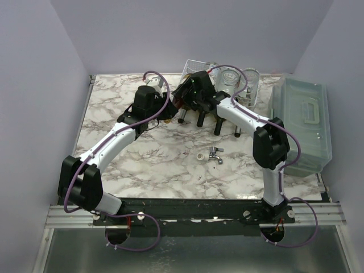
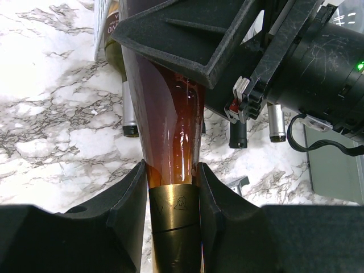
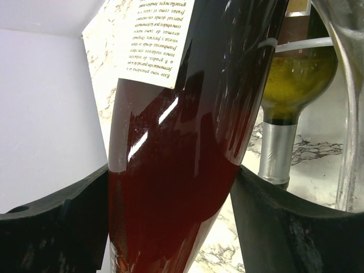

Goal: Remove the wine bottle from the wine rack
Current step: Pick up the wine bottle from the wine rack.

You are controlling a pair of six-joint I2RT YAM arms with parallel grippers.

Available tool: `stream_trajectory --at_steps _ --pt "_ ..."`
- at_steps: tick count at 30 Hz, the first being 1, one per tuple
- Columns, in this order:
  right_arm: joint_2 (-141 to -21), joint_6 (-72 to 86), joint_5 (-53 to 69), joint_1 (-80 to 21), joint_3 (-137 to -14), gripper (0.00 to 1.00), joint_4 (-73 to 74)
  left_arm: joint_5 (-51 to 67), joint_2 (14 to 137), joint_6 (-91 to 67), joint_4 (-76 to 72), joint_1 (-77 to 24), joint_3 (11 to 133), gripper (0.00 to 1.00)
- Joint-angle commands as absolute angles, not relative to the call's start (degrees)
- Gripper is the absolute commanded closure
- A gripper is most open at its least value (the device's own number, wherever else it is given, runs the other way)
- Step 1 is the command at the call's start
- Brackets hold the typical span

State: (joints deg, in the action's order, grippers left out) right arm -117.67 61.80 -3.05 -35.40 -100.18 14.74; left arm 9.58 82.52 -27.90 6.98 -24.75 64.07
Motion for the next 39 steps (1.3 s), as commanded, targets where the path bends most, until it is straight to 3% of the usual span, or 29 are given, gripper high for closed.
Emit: stream_trajectory --at_steps 1,13,39 --pt "-118.1 61.5 -1.9 -36.5 -101.4 0.60 12.1 15.5 80.7 -29.7 -2.1 -25.5 67.0 1.00" --pt "-115.1 59.5 -1.8 -36.8 -102.0 0.68 11.3 16.0 78.3 -30.2 -1.5 -25.5 66.4 1.00" --pt "-112.8 57.2 -2.4 -40.0 -103.8 0.72 12.1 14.2 72.6 -30.2 -0.1 -25.6 65.4 1.00"
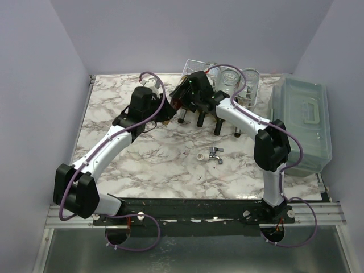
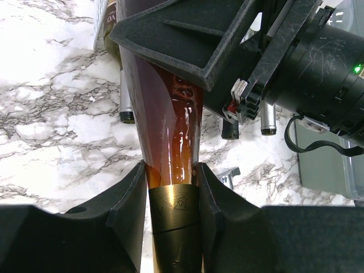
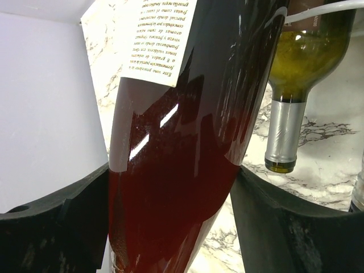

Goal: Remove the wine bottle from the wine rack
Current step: Pick up the wine bottle from the wine rack.

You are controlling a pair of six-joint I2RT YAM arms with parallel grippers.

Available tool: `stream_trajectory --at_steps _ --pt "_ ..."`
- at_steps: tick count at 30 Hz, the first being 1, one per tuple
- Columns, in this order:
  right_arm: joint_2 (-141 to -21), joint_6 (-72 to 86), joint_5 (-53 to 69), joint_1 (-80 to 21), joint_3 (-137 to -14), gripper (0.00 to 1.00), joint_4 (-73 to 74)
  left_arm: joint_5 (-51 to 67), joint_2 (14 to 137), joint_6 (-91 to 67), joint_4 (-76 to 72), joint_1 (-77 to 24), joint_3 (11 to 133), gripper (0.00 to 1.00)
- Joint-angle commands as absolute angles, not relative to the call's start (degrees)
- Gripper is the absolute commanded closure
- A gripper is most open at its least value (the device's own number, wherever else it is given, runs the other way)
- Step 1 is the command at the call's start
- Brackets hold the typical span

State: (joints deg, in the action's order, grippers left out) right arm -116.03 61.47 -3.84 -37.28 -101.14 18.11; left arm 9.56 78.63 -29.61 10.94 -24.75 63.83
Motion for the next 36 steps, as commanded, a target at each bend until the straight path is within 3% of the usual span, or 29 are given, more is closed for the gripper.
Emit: stream_trajectory --at_steps 1,36 --pt "-112.7 57.2 -2.4 -40.0 -103.6 0.72 12.1 14.2 72.4 -30.2 -0.1 -25.6 65.3 1.00" --pt "-109.9 57.8 -2.1 -45.6 -97.9 0.73 12.0 10.3 61.0 -33.5 4.4 -27.2 57.4 1.00"
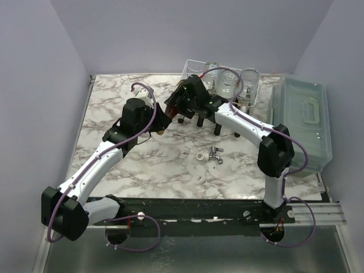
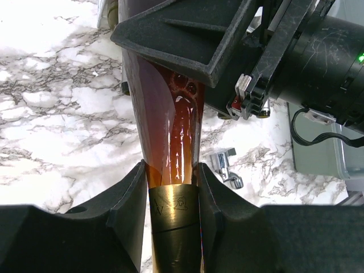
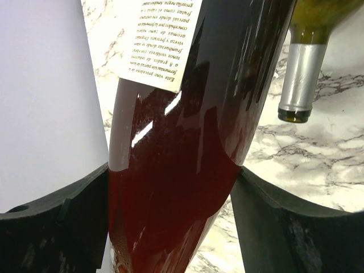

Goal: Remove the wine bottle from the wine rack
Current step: Pick up the wine bottle from the wine rack.

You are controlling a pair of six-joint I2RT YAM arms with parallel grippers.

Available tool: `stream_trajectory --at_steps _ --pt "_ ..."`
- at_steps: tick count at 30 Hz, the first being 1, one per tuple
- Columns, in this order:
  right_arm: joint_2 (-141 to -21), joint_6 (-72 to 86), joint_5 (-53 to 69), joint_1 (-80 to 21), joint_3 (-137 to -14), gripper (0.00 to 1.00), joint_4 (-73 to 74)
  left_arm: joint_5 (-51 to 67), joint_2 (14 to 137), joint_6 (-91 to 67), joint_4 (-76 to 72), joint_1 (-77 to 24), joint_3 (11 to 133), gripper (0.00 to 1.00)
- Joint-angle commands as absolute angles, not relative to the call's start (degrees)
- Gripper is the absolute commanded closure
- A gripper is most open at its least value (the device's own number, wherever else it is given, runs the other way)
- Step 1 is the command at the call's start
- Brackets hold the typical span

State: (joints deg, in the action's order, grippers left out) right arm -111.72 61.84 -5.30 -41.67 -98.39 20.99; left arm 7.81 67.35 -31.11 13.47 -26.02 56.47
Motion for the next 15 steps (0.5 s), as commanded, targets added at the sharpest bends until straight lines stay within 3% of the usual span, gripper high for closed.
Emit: stream_trajectory --at_steps 1,15 --pt "-110.0 58.0 -2.1 -46.0 -97.5 0.73 11.9 10.2 60.5 -33.7 4.8 -27.2 56.9 1.00" --pt "-114.4 58.6 -1.8 -50.4 -97.6 0.73 12.1 6.8 51.6 -36.4 8.6 -27.4 47.3 1.00"
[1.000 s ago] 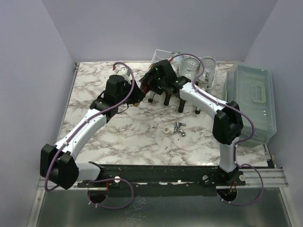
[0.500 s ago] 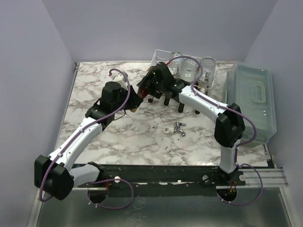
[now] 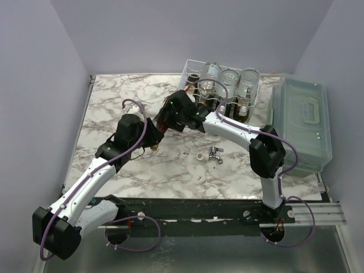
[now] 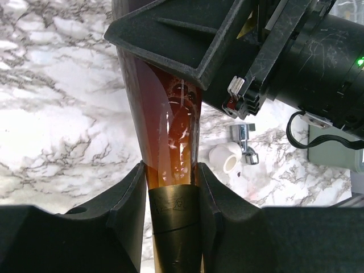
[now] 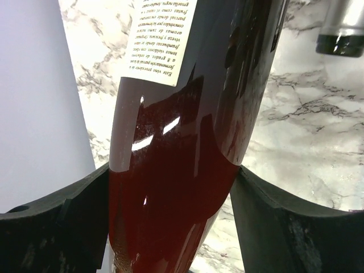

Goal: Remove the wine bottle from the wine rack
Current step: Pick up the wine bottle from the wine rack.

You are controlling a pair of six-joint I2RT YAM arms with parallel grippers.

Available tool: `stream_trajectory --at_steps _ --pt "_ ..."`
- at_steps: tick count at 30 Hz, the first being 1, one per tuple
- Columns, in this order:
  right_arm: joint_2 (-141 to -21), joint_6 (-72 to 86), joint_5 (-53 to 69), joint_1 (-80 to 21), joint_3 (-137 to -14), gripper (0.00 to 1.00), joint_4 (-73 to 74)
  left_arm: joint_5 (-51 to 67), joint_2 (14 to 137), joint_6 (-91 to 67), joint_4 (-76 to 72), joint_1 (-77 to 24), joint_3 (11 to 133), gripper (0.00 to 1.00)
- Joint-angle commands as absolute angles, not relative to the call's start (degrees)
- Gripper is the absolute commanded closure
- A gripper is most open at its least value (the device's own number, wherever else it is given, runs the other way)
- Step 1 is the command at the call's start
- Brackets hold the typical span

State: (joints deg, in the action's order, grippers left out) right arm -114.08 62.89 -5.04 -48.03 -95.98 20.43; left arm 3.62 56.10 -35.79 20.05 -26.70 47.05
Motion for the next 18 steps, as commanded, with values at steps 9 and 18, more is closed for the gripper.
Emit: stream_trajectory --at_steps 9,18 --pt "-117.5 59.0 -0.4 -52.7 -97.7 0.74 11.7 4.0 46.3 -38.2 11.2 -27.4 41.7 1.00" --pt "-120.4 60.3 3.1 -53.8 -98.0 0.74 11.2 2.6 43.0 -39.8 15.3 -27.4 39.5 0.90"
